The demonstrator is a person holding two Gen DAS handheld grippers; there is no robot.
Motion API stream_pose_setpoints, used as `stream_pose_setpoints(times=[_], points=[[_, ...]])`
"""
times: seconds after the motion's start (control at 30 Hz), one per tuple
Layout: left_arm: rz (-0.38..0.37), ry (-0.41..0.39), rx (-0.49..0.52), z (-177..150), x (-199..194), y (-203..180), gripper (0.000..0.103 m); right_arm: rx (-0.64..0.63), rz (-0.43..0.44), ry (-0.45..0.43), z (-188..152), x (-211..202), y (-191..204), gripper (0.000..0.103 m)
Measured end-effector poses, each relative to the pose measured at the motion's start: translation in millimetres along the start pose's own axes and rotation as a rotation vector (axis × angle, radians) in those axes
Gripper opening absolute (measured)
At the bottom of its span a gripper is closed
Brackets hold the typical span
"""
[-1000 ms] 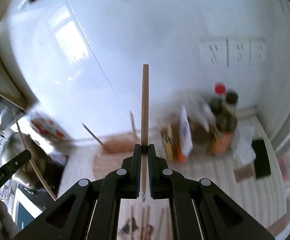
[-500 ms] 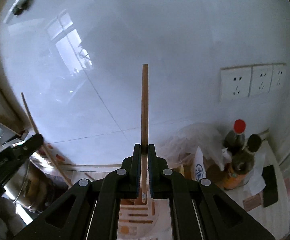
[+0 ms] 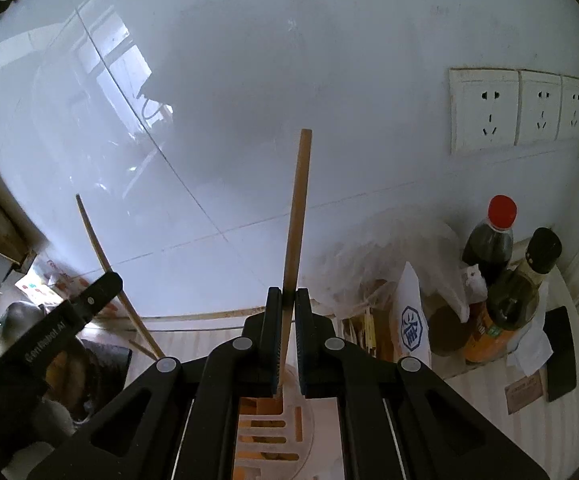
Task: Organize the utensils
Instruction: 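Carry the left tool's chopstick into the pink holder and open while the right tool does likewise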
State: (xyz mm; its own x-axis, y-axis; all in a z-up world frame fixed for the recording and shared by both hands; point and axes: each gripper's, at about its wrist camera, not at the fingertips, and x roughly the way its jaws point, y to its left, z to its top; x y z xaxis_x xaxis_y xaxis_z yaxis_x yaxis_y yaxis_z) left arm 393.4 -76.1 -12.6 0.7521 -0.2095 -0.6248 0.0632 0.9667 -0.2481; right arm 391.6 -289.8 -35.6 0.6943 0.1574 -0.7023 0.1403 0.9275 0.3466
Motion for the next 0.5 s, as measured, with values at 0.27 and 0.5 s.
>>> stream_pose_setpoints(times=[0.27,0.5], points=[[-0.013,-0.036,0.039,6,3,-4,0.004,-0.017,-0.002,-0.017,2,-4,4,0.006],[-0.009,0.001,0.081,-1,9,-6,0.004,-0.016,-0.004,0.002,-2,-2,4,0.006]])
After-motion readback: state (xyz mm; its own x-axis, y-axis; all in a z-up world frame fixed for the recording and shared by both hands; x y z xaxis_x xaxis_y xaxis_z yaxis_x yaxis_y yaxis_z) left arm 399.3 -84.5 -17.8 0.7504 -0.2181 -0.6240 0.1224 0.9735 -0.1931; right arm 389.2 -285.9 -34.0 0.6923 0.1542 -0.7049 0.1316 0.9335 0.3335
